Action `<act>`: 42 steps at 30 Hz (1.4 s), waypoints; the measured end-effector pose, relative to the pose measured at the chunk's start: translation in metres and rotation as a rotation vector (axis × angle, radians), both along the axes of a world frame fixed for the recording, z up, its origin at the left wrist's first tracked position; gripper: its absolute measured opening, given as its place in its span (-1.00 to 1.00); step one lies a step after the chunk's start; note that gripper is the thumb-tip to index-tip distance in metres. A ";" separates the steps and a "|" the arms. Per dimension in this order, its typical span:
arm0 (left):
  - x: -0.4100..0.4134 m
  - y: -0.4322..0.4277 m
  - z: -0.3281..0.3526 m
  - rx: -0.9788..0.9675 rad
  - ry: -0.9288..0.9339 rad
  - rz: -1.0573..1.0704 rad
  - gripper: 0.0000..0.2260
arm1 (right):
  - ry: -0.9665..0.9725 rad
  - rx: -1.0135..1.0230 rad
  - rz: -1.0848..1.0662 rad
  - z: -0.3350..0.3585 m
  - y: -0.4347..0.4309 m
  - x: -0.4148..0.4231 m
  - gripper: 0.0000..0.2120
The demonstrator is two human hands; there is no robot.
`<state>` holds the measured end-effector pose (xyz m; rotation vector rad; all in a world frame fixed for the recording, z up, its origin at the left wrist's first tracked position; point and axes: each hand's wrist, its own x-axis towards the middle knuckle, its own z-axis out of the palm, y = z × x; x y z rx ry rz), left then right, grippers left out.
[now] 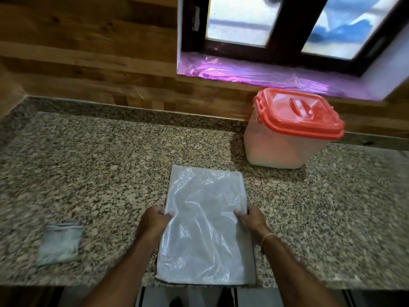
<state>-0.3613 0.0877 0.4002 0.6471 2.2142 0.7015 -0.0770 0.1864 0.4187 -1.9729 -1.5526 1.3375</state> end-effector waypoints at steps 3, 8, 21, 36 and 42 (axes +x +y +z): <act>-0.012 -0.004 -0.004 0.034 -0.195 0.088 -0.73 | -0.084 -0.051 -0.021 -0.002 -0.005 0.010 -0.77; -0.028 0.012 0.031 0.125 -0.425 0.244 -0.85 | 0.136 -0.080 -0.129 0.022 0.024 -0.005 -0.71; -0.024 0.029 0.120 0.320 -0.294 0.206 -0.68 | 0.535 0.039 -0.054 0.102 0.070 -0.029 -0.63; 0.058 -0.024 0.010 -0.153 0.601 -0.518 -0.09 | -0.312 0.085 0.533 0.001 0.059 0.053 -0.65; 0.100 -0.016 0.005 -0.317 0.638 -0.489 -0.04 | 0.297 -0.051 -0.027 -0.011 0.033 0.042 -0.51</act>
